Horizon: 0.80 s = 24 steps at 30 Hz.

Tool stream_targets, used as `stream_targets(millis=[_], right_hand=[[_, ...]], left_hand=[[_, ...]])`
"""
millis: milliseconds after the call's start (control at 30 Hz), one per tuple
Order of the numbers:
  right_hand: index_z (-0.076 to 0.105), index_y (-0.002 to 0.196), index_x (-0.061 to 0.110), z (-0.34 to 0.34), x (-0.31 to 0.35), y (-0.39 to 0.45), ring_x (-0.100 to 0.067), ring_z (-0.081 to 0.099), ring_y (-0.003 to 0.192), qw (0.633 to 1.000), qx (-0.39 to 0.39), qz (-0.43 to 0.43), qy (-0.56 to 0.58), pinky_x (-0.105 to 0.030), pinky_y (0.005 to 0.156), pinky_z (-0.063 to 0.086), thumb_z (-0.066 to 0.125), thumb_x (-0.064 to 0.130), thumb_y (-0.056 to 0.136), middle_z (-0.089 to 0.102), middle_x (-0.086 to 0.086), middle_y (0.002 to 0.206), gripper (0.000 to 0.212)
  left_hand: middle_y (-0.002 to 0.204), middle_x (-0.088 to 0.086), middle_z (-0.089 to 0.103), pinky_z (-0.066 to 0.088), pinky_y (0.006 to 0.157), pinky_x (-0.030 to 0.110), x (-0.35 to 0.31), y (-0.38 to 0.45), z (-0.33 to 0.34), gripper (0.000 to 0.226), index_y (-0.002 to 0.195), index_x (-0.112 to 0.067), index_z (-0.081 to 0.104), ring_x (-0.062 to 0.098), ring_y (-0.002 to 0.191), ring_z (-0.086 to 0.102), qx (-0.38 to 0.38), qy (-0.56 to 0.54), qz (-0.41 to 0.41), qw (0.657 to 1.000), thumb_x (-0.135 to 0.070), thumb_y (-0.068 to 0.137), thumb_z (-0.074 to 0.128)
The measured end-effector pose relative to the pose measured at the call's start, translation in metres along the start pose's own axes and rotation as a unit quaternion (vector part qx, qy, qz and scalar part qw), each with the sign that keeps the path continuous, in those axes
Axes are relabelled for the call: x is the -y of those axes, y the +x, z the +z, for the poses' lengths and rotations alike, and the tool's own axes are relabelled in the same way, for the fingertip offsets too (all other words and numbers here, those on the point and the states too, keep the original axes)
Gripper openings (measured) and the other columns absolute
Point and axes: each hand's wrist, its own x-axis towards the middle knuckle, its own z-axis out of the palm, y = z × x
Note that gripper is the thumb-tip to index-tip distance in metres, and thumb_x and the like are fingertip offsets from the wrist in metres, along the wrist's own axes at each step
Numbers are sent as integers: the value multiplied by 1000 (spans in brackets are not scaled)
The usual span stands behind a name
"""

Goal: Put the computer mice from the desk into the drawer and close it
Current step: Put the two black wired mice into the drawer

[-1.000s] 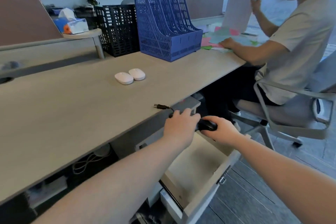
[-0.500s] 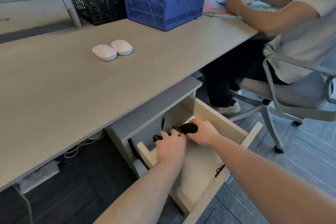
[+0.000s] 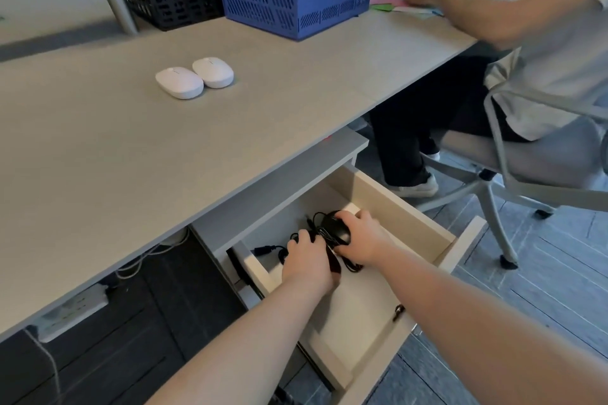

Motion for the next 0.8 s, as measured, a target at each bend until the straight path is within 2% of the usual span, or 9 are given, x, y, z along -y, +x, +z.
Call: stream_targets(millis=[133,233,367,433,500,600,667,733,800], right_hand=[[35,141,31,-11,5,-9,-31,39,126,1000,-10,-11,-15,-45,100,47,62,40,84,43,-11,133,63],[42,138,26,-33,13,-18,-29,45,124,999,-29,-33,-26,-43,98,49,55,37,89,49,-9,132,51],[64,114,17,-78,39,-35,-22,64,102,993,-91,-78,8,-36,85,54,48,33,94,69,-3,110,30],[67,103,14,-99,58,-42,-23,66,92,984,-138,-103,36,-36,79,55,47,30,94,72,-4,98,27],[67,104,15,-115,78,-47,-22,66,90,971,-192,-130,66,-35,78,55,48,28,94,72,-3,97,25],[64,112,17,-130,110,-42,-21,64,94,949,-245,-175,91,-30,77,50,49,28,94,71,-2,101,26],[61,120,17,-132,132,-30,-21,61,104,943,-255,-190,96,-29,82,45,50,28,94,68,-4,110,30],[57,126,16,-131,153,-12,-22,56,115,940,-262,-194,98,-33,94,44,51,29,94,64,-5,122,35],[54,130,17,-127,172,8,-23,51,122,938,-266,-193,109,-36,101,42,52,31,93,60,-5,129,39]], left_hand=[[132,11,32,45,91,38,-2,-5,-8,57,130,-12,40,31,122,35,0,40,8,999,-17,80,67],[128,11,38,46,87,38,-5,-11,-28,42,122,-11,46,29,117,40,-8,52,28,998,-19,85,63],[117,14,54,44,76,35,-10,-21,-75,20,108,-6,58,31,106,55,-47,83,71,993,-14,90,58],[112,15,61,44,71,35,-12,-28,-103,17,104,-5,62,31,101,60,-86,96,92,987,-10,89,57],[105,15,64,45,69,37,-12,-37,-132,16,103,-5,62,33,97,62,-125,95,109,982,-11,90,54],[97,13,64,40,62,35,-1,-46,-172,8,88,-13,56,34,89,62,-192,68,114,972,-15,91,49],[98,11,62,39,63,35,17,-43,-192,14,84,-14,52,33,90,59,-250,52,113,960,-22,93,44],[103,10,58,39,66,36,41,-33,-204,21,89,-12,55,32,97,56,-304,29,100,947,-28,94,43],[115,10,54,44,76,40,69,-17,-213,28,104,-11,56,32,109,50,-338,5,69,939,-35,92,47]])
